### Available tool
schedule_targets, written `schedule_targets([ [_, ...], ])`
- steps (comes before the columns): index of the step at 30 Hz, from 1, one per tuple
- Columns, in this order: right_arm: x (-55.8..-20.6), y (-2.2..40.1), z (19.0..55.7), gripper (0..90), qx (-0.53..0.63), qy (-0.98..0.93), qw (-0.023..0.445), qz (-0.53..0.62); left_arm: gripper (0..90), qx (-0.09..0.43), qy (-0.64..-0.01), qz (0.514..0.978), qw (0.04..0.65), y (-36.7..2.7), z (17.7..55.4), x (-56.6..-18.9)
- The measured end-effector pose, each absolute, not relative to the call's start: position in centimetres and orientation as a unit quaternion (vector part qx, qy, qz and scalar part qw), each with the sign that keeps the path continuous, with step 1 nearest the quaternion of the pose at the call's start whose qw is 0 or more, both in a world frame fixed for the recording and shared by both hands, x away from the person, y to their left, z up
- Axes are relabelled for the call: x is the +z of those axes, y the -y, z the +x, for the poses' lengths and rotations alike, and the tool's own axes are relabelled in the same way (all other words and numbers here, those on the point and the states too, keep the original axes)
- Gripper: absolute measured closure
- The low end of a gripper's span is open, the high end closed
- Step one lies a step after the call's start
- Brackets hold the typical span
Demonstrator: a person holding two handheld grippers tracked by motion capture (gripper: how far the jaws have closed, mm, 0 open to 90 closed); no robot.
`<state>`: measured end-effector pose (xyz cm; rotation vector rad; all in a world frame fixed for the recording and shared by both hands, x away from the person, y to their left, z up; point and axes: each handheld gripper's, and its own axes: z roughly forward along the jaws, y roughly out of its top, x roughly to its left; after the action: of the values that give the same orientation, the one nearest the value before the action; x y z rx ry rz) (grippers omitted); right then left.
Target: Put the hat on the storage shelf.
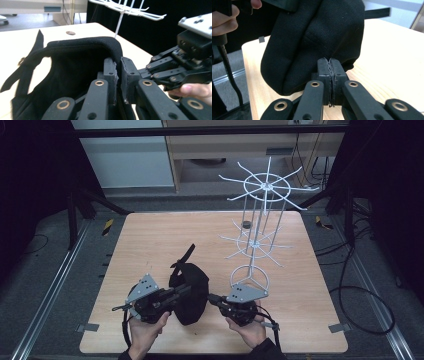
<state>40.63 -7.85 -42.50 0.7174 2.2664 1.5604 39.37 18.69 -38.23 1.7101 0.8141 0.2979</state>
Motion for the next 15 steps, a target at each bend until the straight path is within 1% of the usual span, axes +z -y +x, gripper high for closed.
schedule_targets([
  [6,-43.0,5.9,40.6,87.6,0.531,-0.798,0.154,0.239,84.3,0.119,-0.361,0.722,0.578,-20.3,39.6,-39.0],
  [10,-43.2,5.9,40.6,87.5,0.531,-0.797,0.157,0.242,84.6,0.119,-0.355,0.724,0.579,-20.3,39.6,-38.9],
  [11,-43.1,6.0,40.7,90.0,0.533,-0.795,0.154,0.244,84.7,0.120,-0.352,0.726,0.579,-20.1,39.6,-38.8],
  [15,-42.7,6.7,40.8,90.0,0.546,-0.786,0.149,0.249,84.9,0.122,-0.338,0.734,0.576,-19.0,39.6,-38.6],
])
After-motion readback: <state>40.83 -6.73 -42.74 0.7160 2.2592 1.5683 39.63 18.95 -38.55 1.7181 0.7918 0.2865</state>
